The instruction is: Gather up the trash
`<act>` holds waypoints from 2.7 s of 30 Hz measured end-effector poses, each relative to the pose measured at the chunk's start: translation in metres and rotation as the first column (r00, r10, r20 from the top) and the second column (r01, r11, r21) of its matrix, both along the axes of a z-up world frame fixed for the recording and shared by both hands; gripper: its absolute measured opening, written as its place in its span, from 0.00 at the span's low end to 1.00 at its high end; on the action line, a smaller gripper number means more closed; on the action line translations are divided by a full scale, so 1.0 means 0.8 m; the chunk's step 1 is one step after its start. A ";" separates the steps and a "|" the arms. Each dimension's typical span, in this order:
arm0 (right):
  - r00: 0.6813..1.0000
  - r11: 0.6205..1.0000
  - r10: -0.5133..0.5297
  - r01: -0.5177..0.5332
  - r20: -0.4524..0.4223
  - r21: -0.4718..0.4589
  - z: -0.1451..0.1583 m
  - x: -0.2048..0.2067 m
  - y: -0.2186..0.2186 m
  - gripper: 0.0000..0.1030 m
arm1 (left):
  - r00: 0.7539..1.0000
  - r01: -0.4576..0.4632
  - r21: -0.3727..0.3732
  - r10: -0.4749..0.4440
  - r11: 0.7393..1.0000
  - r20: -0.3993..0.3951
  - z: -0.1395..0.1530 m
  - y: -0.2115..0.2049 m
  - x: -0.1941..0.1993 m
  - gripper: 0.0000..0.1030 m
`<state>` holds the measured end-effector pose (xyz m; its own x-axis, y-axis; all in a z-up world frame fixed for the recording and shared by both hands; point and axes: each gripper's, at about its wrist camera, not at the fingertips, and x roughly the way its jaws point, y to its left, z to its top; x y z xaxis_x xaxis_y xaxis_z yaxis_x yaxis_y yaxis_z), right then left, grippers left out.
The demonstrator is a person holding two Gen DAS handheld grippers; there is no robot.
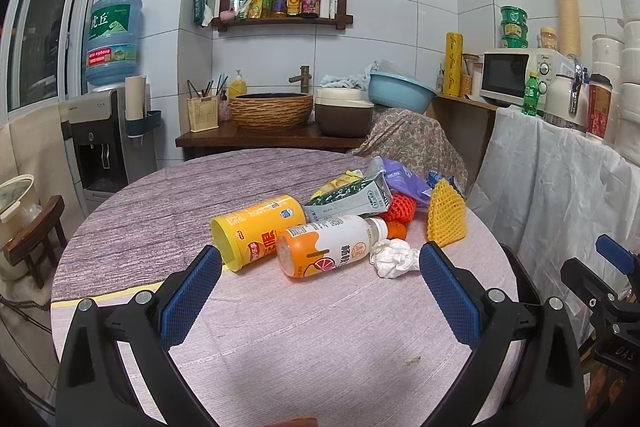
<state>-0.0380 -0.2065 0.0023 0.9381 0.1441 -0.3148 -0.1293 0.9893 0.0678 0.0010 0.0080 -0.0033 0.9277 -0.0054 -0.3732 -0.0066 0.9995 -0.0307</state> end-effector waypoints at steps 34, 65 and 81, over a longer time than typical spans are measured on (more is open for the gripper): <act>1.000 1.000 0.001 -0.001 -0.008 -0.003 -0.004 0.002 0.003 0.95 | 1.000 0.000 0.004 0.000 1.000 -0.004 -0.002 0.000 0.000 0.95; 0.996 0.998 0.050 -0.051 -0.072 -0.024 -0.022 0.018 0.004 0.95 | 0.997 0.029 0.026 -0.027 0.999 -0.075 -0.021 0.003 0.022 0.95; 0.905 0.944 0.313 -0.329 -0.289 -0.005 -0.072 0.133 0.059 0.95 | 0.953 0.181 0.012 -0.173 0.983 -0.249 -0.050 0.055 0.091 0.95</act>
<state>0.0687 -0.1590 -0.0550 0.7159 0.3984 -0.5734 -0.4236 0.9006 0.0969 0.0736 0.0521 -0.0433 0.7924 -0.1444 -0.5926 0.1676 0.9857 -0.0161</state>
